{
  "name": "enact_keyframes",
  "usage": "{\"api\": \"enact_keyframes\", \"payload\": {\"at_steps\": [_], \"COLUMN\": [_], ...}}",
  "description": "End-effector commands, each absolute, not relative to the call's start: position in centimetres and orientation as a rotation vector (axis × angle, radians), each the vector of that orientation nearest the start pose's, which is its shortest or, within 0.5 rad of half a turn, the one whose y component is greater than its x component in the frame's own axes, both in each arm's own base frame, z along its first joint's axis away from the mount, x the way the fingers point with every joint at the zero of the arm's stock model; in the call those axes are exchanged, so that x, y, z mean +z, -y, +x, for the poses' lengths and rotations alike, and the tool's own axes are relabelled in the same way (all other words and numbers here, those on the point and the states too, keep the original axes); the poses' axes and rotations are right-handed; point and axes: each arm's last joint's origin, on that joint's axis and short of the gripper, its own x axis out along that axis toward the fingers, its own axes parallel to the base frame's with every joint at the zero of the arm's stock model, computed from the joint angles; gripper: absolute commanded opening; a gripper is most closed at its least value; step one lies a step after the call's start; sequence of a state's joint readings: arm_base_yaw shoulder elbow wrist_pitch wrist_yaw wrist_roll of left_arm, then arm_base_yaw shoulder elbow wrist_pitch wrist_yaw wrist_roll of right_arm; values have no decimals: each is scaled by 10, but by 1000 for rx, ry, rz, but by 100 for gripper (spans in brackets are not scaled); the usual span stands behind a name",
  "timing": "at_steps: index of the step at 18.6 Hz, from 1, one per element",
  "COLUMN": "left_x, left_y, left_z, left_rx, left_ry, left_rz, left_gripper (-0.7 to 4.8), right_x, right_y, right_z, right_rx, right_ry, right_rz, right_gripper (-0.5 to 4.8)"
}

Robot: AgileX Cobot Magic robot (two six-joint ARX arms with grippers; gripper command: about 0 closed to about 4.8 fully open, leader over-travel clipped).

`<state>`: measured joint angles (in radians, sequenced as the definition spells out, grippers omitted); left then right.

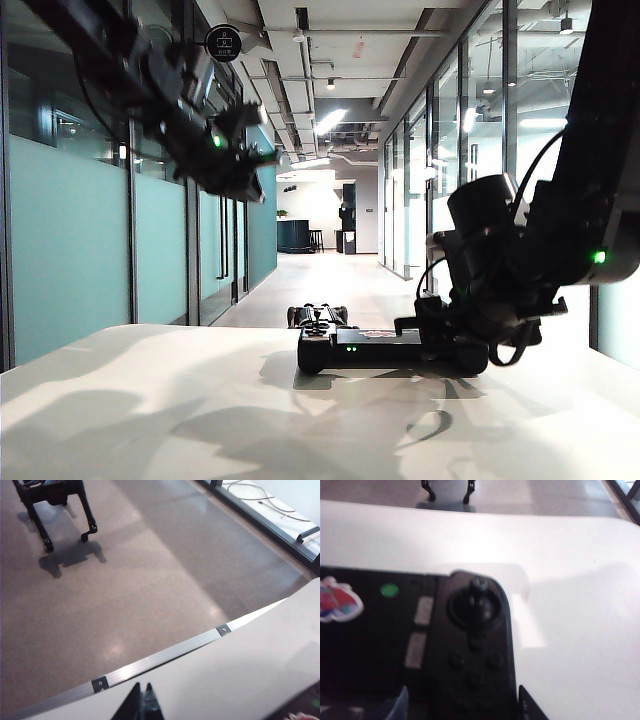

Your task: Push the left joystick on the remote control sitting on the white table backward to make the robot dog back up in a straight line until it returns close to you.

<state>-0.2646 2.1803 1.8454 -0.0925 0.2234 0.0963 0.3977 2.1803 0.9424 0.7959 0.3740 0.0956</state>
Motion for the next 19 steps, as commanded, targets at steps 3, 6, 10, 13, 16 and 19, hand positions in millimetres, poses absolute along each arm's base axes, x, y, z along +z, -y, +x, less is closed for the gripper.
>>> {"api": "enact_keyframes", "payload": {"at_steps": [3,6,10,13,16,19], "left_x": [282,296,318,335,360,381], "left_y": [136,136,139,137,135,134], "left_z": [477,469,450,436,418,400], "left_rx": [-457,-461,-432,-427,-424,-420], "left_ry": [-412,-414,-387,-382,-359,-332], "left_rz": [114,115,128,130,133,143], "left_gripper": [-6,-6,-6,-6,-6,-6], "right_x": [84,95,114,125,135,145], "right_y": [-138,-133,-123,-119,-112,-107], "right_z": [354,341,319,308,293,280], "right_rx": [17,17,19,20,26,37], "right_ry": [-380,-371,-342,-323,-304,-283], "right_rz": [-60,-56,-45,-38,-51,-41], "right_gripper": [274,262,65,-6,-6,-6]}}
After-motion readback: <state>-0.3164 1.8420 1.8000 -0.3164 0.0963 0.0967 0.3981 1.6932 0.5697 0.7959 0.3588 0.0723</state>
